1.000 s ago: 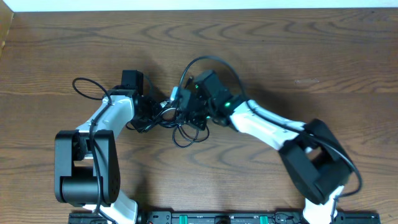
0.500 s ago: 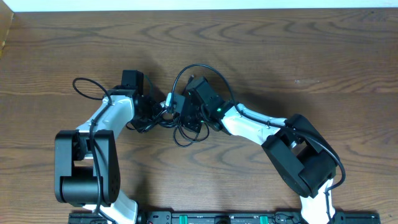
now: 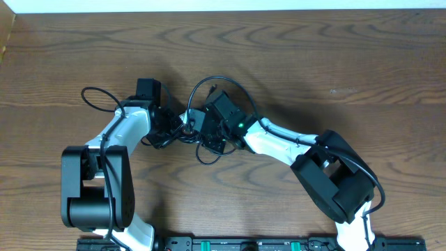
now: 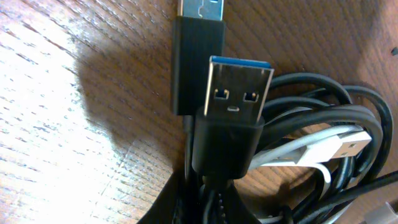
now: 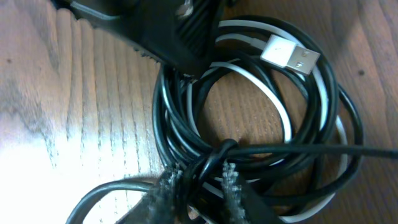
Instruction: Untangle cables
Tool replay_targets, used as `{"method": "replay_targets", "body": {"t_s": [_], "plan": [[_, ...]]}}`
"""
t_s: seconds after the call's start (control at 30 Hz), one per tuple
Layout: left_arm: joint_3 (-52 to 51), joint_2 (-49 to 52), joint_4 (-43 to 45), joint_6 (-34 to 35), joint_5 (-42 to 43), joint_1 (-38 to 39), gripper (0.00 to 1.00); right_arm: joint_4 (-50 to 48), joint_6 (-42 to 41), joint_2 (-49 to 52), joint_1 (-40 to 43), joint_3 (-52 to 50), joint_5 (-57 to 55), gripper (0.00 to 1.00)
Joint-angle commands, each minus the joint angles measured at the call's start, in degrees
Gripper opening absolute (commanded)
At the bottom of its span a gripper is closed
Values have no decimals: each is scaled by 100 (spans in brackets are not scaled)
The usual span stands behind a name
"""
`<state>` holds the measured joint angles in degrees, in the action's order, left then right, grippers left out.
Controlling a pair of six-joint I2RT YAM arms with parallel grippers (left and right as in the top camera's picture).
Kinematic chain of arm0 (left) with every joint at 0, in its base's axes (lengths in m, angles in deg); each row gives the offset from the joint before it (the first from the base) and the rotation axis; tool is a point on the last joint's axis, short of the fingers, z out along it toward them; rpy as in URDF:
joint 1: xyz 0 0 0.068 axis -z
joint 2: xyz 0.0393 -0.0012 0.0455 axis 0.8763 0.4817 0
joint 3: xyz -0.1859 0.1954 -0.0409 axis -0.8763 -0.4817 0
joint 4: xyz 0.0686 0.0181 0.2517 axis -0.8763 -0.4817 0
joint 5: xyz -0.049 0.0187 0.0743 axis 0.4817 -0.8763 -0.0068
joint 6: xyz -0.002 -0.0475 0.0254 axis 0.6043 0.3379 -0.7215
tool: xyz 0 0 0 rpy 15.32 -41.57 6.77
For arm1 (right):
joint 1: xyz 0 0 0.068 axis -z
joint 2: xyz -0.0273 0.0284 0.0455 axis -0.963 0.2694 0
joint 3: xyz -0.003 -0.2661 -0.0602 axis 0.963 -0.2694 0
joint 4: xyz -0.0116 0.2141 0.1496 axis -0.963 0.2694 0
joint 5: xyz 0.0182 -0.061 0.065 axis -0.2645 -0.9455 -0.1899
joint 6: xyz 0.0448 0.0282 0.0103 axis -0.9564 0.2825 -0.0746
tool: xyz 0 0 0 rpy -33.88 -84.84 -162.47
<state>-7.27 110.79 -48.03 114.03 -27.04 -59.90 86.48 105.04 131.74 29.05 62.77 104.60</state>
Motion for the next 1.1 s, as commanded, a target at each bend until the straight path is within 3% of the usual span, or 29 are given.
{"method": "replay_targets", "body": {"t_s": [0.0,0.03,0.07,0.2,0.3,0.5,0.93,1.07], "plan": [[-162,109,-63,-96,-249,0,8,85,7,376,-31,-103,-555,22],[-162,109,-63,-96,-249,0,8,59,7,376,-26,-103,-557,8],[-162,109,-61,-96,-249,0,8,39,7,374,-26,-101,-553,1],[-162,109,-59,-96,-249,0,8,109,-330,293,35,-94,-382,1],[-162,109,-59,-96,-249,0,8,227,-658,186,203,-94,345,1],[-162,109,-59,-96,-249,0,8,236,-2448,164,861,-90,1534,1],[-162,109,-57,-96,-254,0,8,162,-2503,94,1797,-90,4719,1],[-162,109,-57,-96,-260,0,8,188,-2503,-107,2070,-90,5095,1]]}}
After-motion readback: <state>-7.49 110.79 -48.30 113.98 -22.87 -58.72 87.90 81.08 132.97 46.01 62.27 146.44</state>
